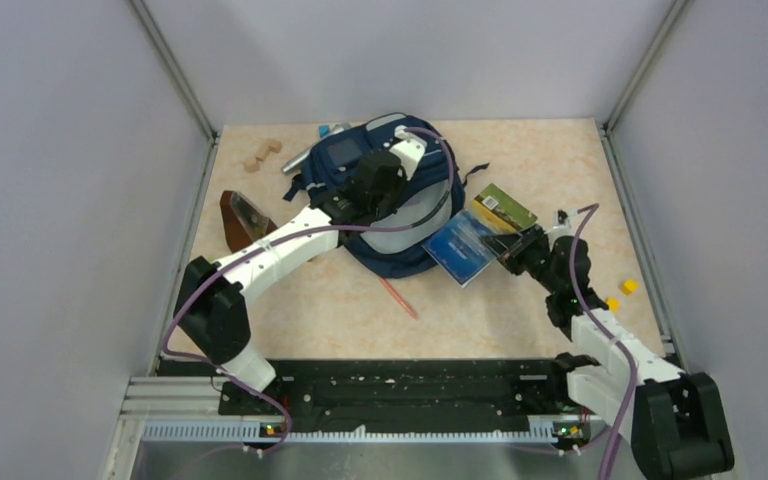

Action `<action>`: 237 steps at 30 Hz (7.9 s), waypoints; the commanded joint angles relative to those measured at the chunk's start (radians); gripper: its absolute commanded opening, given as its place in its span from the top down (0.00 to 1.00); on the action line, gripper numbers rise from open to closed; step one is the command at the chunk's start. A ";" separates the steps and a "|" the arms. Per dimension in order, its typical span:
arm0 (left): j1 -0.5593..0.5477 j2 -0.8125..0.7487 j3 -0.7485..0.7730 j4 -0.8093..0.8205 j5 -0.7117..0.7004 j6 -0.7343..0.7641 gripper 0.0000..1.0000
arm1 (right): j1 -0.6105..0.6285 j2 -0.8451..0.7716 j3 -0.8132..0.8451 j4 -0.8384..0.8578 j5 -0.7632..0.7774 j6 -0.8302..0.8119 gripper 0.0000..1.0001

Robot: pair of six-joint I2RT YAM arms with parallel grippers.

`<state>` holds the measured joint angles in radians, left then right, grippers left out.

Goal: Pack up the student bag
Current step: Place the book in the student bag, then zip the student bag at the center of the board.

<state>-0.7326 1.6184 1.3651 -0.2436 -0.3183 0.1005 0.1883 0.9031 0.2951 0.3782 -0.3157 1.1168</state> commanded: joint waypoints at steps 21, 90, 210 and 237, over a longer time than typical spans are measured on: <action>0.085 -0.089 0.051 0.144 0.196 -0.097 1.00 | 0.210 0.743 0.578 0.395 0.067 0.213 1.00; 0.185 -0.243 -0.326 0.380 0.415 -0.112 0.19 | 0.180 0.186 0.146 0.089 0.277 -0.191 0.20; 0.271 -0.004 -0.443 0.354 0.898 -0.287 1.00 | 0.022 0.556 0.271 0.216 -0.019 -0.224 1.00; 0.108 0.081 -0.348 0.332 0.799 -0.560 1.00 | 0.094 0.659 0.277 0.265 0.069 -0.235 1.00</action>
<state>-0.6010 1.7271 0.9802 0.0460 0.4603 -0.4232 0.2379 1.5421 0.5545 0.5369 -0.2077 0.8749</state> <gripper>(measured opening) 0.015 0.055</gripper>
